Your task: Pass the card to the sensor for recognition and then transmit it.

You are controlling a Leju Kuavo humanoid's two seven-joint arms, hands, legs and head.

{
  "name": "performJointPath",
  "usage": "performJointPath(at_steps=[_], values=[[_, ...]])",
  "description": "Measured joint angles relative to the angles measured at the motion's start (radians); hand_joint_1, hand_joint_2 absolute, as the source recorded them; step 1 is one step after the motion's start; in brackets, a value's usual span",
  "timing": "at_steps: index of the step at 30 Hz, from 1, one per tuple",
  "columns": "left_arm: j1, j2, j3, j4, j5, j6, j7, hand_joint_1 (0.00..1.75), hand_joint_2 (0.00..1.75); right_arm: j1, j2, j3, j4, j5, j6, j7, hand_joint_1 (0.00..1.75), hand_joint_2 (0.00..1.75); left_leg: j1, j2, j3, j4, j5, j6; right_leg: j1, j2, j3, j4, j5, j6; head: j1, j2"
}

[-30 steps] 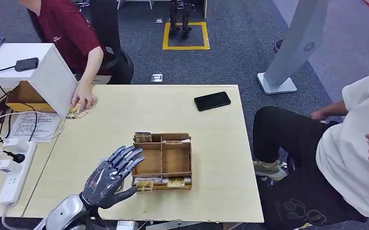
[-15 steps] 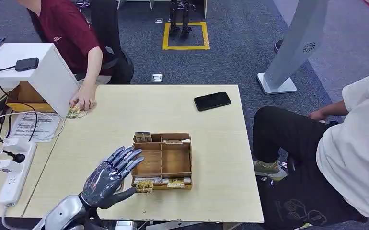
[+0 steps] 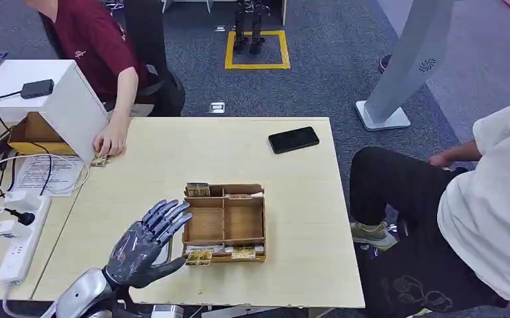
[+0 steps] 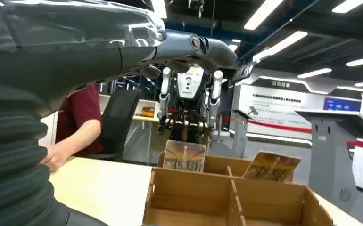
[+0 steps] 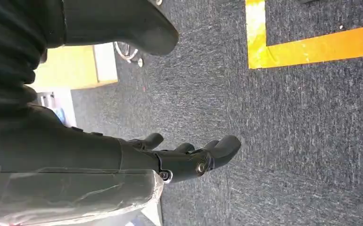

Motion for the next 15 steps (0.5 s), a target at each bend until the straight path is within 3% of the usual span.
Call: performJointPath(at_steps=[10, 15], values=[[0.001, -0.007, 0.003, -0.019, 0.015, 0.013, -0.011, 0.0, 1.75, 0.0, 0.0, 0.0, 0.0, 0.0, 0.0, -0.002, 0.0, 1.75, 0.0, 0.0, 0.0, 0.0, 0.0, 0.0, 0.0, 0.0, 0.0, 0.0, 0.0, 0.0, 0.0, 0.0], [0.006, -0.025, 0.024, -0.041, 0.081, 0.038, -0.034, 0.0, 1.75, 0.0, 0.0, 0.0, 0.0, 0.0, 0.0, -0.002, 0.0, 1.75, 0.0, 0.0, 0.0, 0.0, 0.0, 0.0, 0.0, 0.0, 0.0, 0.0, 0.0, 0.0, 0.0, 0.0]])
